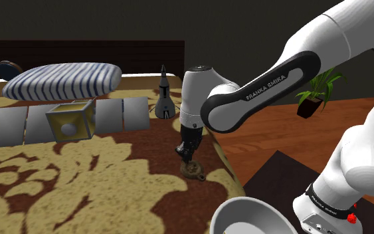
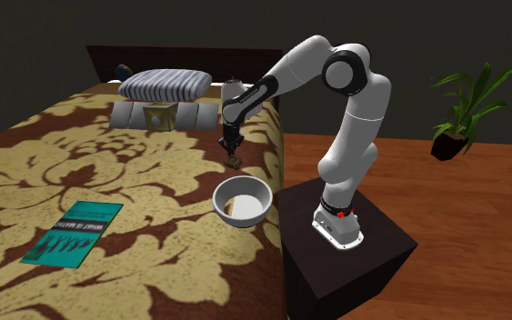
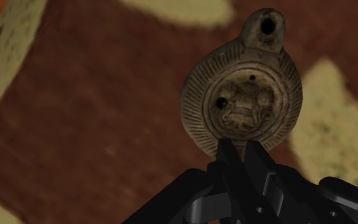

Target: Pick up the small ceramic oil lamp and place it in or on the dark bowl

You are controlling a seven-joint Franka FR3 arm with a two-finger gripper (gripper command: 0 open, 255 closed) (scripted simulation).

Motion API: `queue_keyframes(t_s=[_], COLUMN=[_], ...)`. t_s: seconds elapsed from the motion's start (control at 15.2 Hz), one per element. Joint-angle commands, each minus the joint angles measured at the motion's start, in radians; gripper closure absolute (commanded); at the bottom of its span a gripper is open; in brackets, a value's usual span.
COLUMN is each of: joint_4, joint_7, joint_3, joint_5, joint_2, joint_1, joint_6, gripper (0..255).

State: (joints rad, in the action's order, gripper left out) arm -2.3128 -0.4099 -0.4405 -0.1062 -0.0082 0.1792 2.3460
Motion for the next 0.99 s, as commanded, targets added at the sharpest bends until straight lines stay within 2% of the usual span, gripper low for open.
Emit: queue_keyframes(t_s=[0.0, 0.26, 0.92], joint_4=[-0.001, -0.001, 0.062], joint_7=[0.0, 0.0, 0.017], joint_3=[0.0, 0.0, 0.007], joint_5=[0.0, 0.0, -0.031], joint_2=[0.0, 0.001, -0.08], joint_1=[0.0, 0.0, -0.002], joint_6=[-0.001, 0.0, -0.139], gripper=[255, 255, 255])
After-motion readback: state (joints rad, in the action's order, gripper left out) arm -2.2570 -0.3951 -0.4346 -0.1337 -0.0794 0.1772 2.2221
